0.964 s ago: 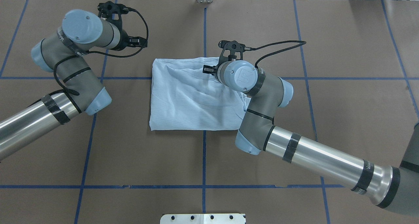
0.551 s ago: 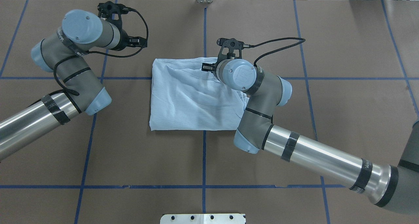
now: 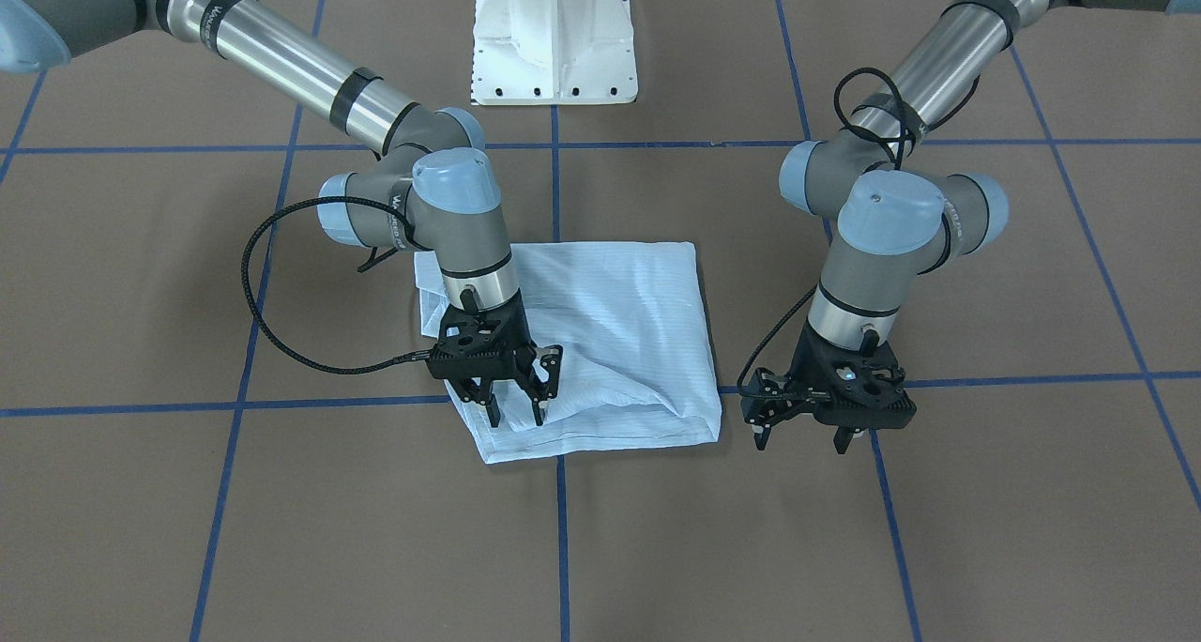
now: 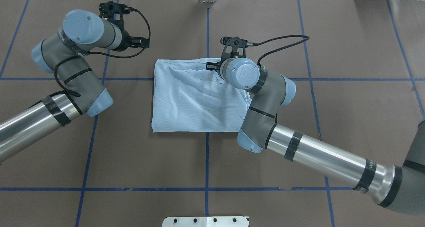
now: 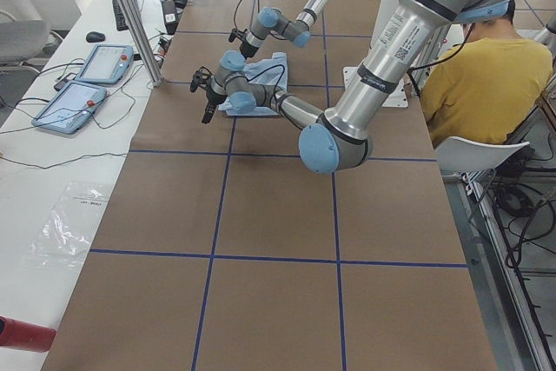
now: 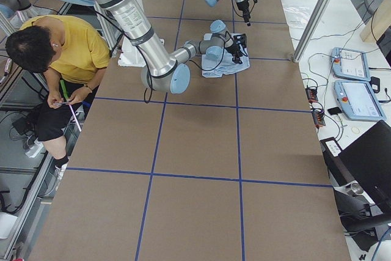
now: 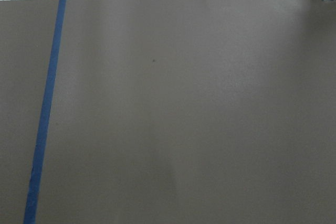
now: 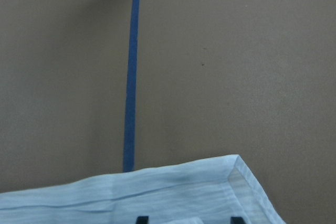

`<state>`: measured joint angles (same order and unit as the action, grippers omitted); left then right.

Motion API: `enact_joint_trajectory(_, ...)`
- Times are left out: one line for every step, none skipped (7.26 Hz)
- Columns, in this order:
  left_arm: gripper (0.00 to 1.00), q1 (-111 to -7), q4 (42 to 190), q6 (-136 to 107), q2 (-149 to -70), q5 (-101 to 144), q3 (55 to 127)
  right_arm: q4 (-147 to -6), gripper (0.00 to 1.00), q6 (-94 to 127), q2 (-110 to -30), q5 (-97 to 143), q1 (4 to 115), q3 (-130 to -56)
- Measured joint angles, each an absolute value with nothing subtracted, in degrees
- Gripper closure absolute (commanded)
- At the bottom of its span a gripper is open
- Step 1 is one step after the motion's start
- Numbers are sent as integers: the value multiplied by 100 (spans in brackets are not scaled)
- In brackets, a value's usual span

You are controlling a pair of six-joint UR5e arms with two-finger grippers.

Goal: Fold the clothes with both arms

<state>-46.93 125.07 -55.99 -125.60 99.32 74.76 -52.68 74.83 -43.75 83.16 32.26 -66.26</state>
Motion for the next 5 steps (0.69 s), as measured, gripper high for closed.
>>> enact_joint_trajectory(0, -4693, 12507, -5599, -12560, 9932, 7478, -5266, 42, 7443, -4366, 8300, 3236, -6608)
enact_joint_trajectory(0, -4693, 12507, -5599, -12560, 9932, 7479, -5265, 46, 7429, -4323, 8281, 3237, -6560)
enact_joint_trajectory(0, -4693, 12507, -5599, -12559, 9932, 7494, -5265, 46, 7433, -4246, 8257, 3232, -6475)
enact_joint_trajectory(0, -4693, 12503, -5599, -12560, 9931, 7529, -5265, 51, 7444, -4192, 8225, 3221, -6418)
enact_joint_trajectory(0, -4693, 12495, -5599, -12557, 9932, 7567, -5265, 53, 7450, -4169, 8204, 3214, -6393)
